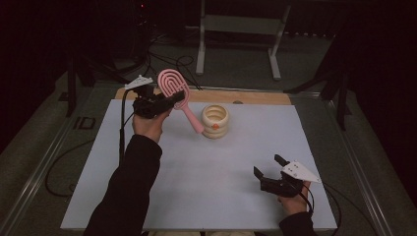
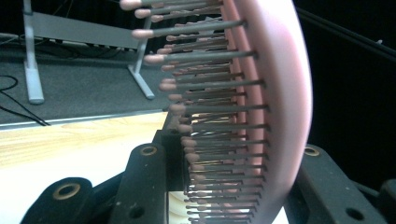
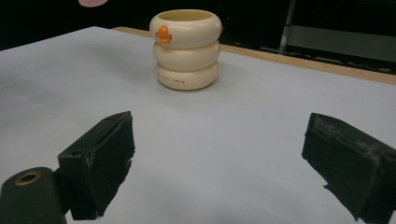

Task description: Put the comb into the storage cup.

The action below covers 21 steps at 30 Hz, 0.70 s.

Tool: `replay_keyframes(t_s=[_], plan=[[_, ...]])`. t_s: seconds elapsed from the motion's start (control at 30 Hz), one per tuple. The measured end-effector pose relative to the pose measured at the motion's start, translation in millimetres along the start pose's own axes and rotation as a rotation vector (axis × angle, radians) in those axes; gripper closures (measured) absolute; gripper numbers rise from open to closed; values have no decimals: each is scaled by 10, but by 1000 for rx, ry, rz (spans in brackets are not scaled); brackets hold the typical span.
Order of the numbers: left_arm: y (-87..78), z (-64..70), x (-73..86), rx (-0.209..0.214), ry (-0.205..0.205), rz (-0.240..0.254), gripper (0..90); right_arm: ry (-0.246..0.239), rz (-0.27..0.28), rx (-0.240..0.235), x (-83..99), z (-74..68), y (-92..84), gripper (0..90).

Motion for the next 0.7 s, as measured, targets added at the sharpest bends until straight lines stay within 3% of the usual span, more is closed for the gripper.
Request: replay_keyframes(t_s=[0.7], plan=[[137, 6, -8, -6, -2, 0, 641, 5, 0, -2, 2, 9, -3, 91]])
Point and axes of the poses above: each handheld gripper's, and its own axes: y roughly forward along the jaws, x roughly out of its underside, z roughly to its right, the point moved 10 cm from there along y, roughly forward along the jaws, and after that the axes turned 1 degree about y, right-handed, at the moved point
